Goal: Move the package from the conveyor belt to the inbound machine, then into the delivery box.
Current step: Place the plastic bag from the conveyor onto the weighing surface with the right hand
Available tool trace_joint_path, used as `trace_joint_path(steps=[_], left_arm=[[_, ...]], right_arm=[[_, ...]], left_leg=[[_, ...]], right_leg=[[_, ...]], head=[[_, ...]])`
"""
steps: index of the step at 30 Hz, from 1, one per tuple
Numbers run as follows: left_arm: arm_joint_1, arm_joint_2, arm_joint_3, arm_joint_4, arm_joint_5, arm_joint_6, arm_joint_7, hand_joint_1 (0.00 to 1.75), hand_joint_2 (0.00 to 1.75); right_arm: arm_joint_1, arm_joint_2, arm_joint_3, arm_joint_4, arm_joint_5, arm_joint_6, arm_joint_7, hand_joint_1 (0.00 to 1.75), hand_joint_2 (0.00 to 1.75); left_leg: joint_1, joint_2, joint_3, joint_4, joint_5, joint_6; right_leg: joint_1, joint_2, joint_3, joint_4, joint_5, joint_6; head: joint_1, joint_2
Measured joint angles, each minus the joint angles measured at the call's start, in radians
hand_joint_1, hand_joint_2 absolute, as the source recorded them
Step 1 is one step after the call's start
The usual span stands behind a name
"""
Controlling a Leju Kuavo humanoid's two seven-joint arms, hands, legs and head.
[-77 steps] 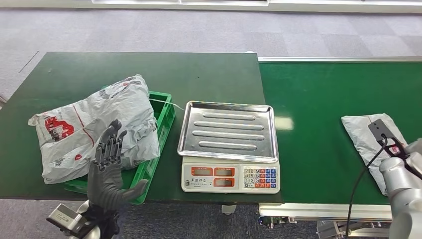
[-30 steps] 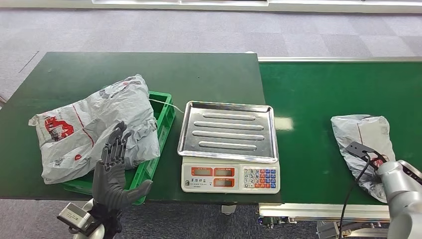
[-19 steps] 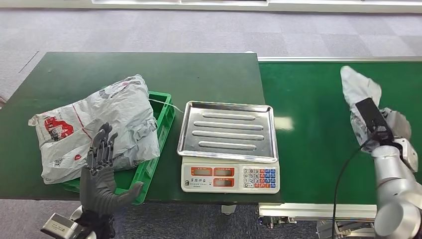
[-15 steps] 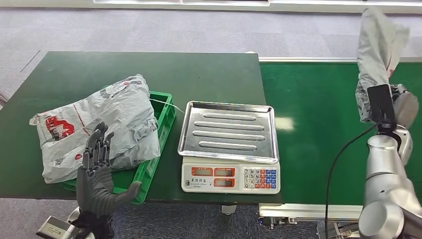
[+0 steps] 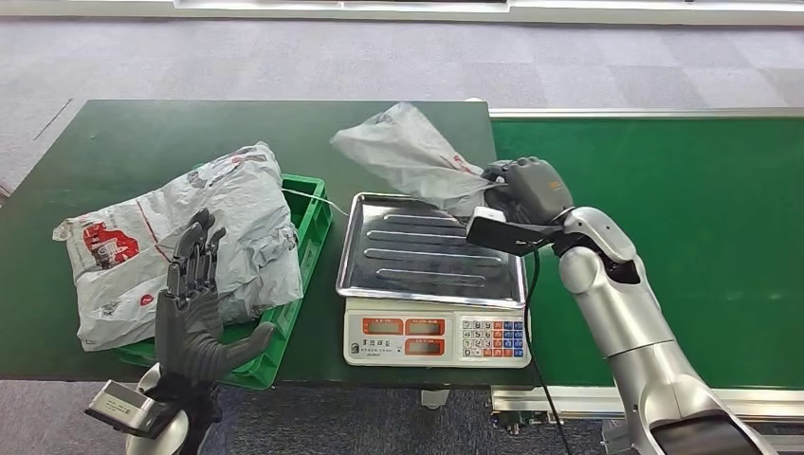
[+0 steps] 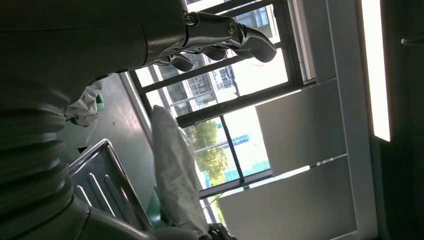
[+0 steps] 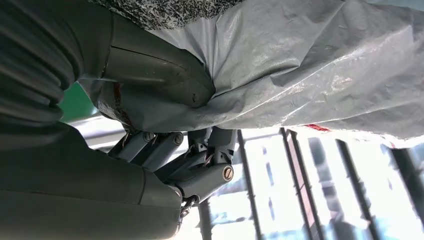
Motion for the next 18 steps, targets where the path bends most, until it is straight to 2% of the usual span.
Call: trace_joint_path(steps=[3,7,11,14,18], left_arm=[[-0.001,0.005,0.008,0.001,0.003,0.000,0.012,0.00,1.75],[-0.001,0.011,0.024,0.000,0.007,0.003,0.026,0.00,1.75],[-0.002,0.015,0.031,-0.001,0.008,0.009,0.037,0.00,1.75],[-0.001,0.016,0.039,-0.008,0.007,0.019,0.049,0.00,1.75],[0.004,0.021,0.048,-0.014,-0.022,0.029,0.052,0.00,1.75]], right_arm=[[-0.031,0.004,0.089,0.037,-0.008,0.073,0.015,1.75,1.75],[-0.060,0.003,0.156,0.067,-0.021,0.128,0.032,1.75,1.75],[-0.088,-0.003,0.191,0.084,-0.034,0.171,0.067,0.00,1.75],[-0.108,-0.021,0.209,0.095,-0.075,0.193,0.073,0.00,1.75],[-0.087,-0.076,0.200,0.060,-0.223,0.130,-0.019,0.00,1.75]], left_leg=[[0.000,-0.001,0.000,0.000,0.000,0.000],[0.000,-0.001,-0.001,0.000,0.000,0.000],[0.000,-0.001,-0.001,0.000,0.000,0.000],[0.000,-0.001,-0.001,0.000,0.000,0.000],[0.000,-0.003,0.000,0.001,0.000,0.000]], right_leg=[[0.000,-0.001,0.000,0.000,0.000,0.000],[-0.001,-0.001,-0.001,0.000,0.000,0.000],[-0.001,-0.001,-0.001,0.000,0.000,0.000],[0.000,-0.001,-0.001,0.000,0.000,0.000],[0.000,-0.003,0.000,0.000,0.000,0.000]], head=[[0.000,0.000],[0.000,0.000],[0.000,0.000],[0.000,0.000],[0.000,0.000]])
